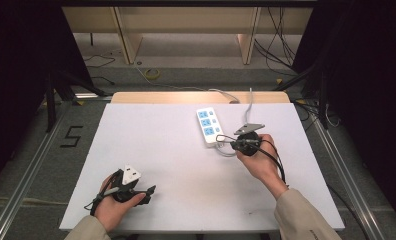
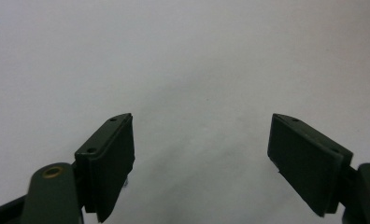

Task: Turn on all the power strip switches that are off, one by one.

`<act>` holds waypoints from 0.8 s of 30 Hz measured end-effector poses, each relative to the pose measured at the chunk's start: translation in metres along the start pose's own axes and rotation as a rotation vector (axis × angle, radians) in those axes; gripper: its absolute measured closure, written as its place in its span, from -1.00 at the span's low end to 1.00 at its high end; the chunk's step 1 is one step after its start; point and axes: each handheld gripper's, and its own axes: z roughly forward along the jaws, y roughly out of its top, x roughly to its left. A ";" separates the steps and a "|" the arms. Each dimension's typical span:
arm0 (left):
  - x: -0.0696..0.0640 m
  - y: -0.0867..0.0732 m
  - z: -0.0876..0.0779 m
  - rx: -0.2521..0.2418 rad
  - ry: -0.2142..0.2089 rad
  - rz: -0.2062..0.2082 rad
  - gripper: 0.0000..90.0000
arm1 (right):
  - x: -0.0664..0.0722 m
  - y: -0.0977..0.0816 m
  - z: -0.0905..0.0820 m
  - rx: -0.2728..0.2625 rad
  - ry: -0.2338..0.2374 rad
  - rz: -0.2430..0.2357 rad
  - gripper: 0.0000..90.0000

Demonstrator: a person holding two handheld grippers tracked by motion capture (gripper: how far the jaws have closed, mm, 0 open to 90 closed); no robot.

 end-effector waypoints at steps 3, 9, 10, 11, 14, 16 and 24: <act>0.000 0.000 0.000 0.000 -0.001 0.000 -0.49 | -0.002 0.002 0.003 0.006 0.000 0.005 1.00; 0.000 0.000 0.000 0.000 -0.001 -0.001 -0.49 | -0.004 0.008 0.008 0.011 -0.004 0.007 1.00; 0.000 0.000 0.000 0.000 -0.001 -0.001 -0.49 | -0.004 0.009 0.008 0.012 -0.004 0.009 1.00; 0.000 0.000 0.000 0.000 -0.002 0.000 -0.49 | -0.005 0.011 0.009 0.014 -0.002 0.009 1.00; 0.000 0.000 0.000 0.000 -0.003 -0.001 -0.49 | -0.006 0.014 0.011 0.017 -0.003 0.009 1.00; 0.000 0.000 0.000 0.000 -0.002 -0.001 -0.49 | -0.006 0.016 0.013 0.019 -0.004 0.008 1.00; 0.000 0.000 0.000 0.000 -0.003 0.000 -0.49 | -0.007 0.025 0.019 0.026 0.001 0.009 1.00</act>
